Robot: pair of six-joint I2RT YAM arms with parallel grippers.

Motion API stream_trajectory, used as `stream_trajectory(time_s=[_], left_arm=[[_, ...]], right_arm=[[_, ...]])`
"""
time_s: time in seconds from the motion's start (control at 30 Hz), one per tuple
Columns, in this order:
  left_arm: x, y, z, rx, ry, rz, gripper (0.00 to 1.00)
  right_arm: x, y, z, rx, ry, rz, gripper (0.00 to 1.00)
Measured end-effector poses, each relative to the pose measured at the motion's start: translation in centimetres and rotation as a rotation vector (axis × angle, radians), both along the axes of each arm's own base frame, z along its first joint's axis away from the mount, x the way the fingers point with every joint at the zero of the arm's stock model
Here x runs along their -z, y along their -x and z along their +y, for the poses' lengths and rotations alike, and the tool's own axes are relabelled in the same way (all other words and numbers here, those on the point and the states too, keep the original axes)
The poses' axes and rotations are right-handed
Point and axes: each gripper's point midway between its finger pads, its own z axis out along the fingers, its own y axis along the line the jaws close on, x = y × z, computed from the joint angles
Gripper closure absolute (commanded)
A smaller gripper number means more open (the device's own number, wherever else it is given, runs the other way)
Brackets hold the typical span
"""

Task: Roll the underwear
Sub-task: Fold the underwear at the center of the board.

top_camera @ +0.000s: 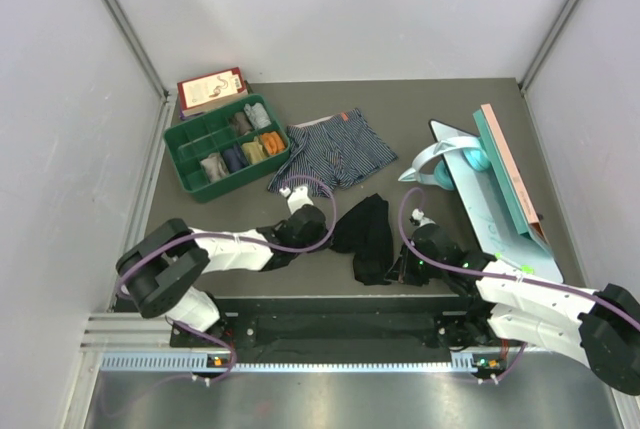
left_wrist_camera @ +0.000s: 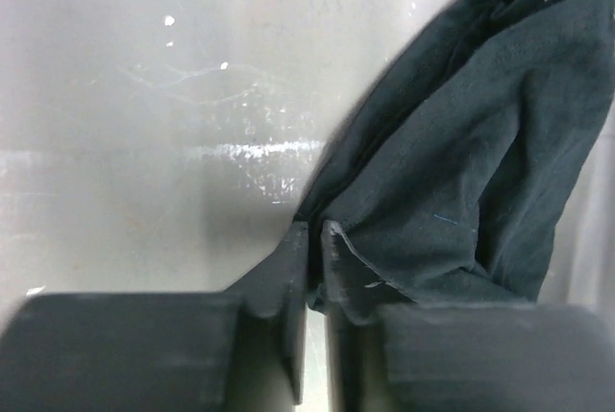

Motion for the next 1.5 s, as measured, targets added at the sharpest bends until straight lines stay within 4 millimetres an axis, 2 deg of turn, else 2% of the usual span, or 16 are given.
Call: stream_trajectory(time_s=[0.03, 0.2, 0.43, 0.53, 0.83, 1.17, 1.3, 1.33, 1.37, 1.4, 1.5], left_arm=[[0.1, 0.0, -0.1, 0.006, -0.004, 0.001, 1.00], [-0.8, -0.9, -1.7, 0.041, 0.003, -0.010, 1.00], [-4.8, -3.2, -5.1, 0.082, 0.065, -0.079, 1.00], [-5.6, -4.0, -6.7, 0.105, 0.080, -0.088, 1.00], [-4.4, -5.3, -9.8, 0.160, 0.075, -0.058, 1.00], [-6.8, -6.6, -11.9, 0.184, 0.115, -0.096, 1.00], [-6.4, -6.9, -12.5, 0.190, 0.111, -0.092, 1.00], [-6.1, -7.0, -12.6, 0.192, 0.106, -0.088, 1.00], [-5.8, -7.1, -12.7, 0.193, 0.100, -0.083, 1.00], [-5.4, -7.2, -12.8, 0.195, 0.094, -0.079, 1.00], [-4.3, -7.2, -12.9, 0.198, 0.073, -0.059, 1.00]], right_arm=[[0.0, 0.0, 0.0, 0.000, 0.000, 0.000, 1.00], [0.0, 0.0, 0.0, 0.000, 0.001, 0.000, 1.00], [0.0, 0.0, 0.0, -0.001, 0.001, 0.000, 1.00], [0.0, 0.0, 0.0, -0.003, 0.002, -0.002, 1.00], [0.0, 0.0, 0.0, -0.004, 0.003, -0.002, 1.00], [0.0, 0.0, -0.1, -0.004, 0.005, -0.001, 1.00], [0.0, 0.1, -0.1, -0.004, 0.006, 0.000, 1.00], [0.0, 0.1, -0.2, -0.003, 0.007, 0.000, 0.96], [0.0, 0.2, -0.3, -0.002, 0.010, 0.001, 0.87], [0.0, 0.2, -0.4, -0.001, 0.013, 0.002, 0.82], [-0.2, 0.5, -1.0, 0.004, 0.030, 0.004, 0.72]])
